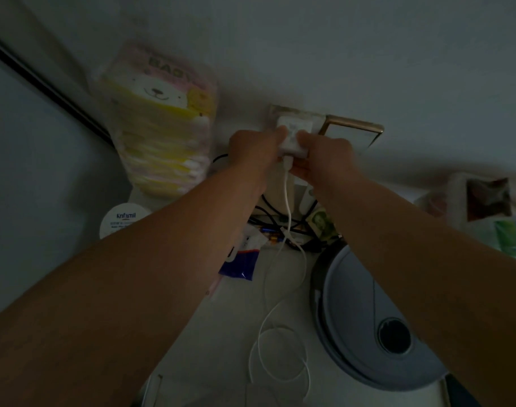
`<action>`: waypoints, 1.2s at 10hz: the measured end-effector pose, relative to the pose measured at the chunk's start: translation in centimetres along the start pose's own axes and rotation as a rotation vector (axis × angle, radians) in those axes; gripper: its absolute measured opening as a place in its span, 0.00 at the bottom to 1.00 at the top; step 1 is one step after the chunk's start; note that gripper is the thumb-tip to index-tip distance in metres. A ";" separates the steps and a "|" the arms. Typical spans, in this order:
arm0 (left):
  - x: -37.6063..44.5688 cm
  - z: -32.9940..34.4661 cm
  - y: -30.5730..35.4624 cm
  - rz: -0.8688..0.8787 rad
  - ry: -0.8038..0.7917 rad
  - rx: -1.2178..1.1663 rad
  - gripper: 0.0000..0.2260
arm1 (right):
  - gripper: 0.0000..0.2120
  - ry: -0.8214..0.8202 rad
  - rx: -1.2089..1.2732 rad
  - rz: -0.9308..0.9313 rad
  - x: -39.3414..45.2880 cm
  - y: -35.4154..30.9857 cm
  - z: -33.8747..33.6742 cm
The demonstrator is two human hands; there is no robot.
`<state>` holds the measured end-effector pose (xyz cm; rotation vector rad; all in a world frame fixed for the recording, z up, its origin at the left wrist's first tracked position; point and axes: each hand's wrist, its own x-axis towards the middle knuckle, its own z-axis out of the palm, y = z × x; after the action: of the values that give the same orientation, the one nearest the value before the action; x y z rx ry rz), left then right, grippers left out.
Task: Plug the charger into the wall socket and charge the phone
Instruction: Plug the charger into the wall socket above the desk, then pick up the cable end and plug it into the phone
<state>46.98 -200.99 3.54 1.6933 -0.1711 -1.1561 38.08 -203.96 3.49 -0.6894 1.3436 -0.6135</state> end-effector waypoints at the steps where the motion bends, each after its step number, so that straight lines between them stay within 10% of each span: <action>1: 0.3 0.3 0.4 0.025 0.022 0.026 0.23 | 0.14 0.006 -0.026 -0.024 0.0 -0.1 0.0; 4: -1.2 -1.0 -0.1 0.039 -0.042 0.039 0.26 | 0.16 -0.010 -0.165 -0.078 -1.6 0.8 -0.9; 6: -5.8 -4.2 -4.5 -0.035 -0.079 0.243 0.08 | 0.13 0.065 -0.303 -0.103 -6.0 5.9 -2.8; 12: -12.4 -10.0 -20.9 -0.031 -0.346 0.995 0.15 | 0.18 0.043 -0.714 0.213 -13.5 18.6 -5.3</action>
<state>39.70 -177.43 -5.49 2.3041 -1.0837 -1.5040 31.14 -182.09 -2.14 -1.0848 1.6605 0.0451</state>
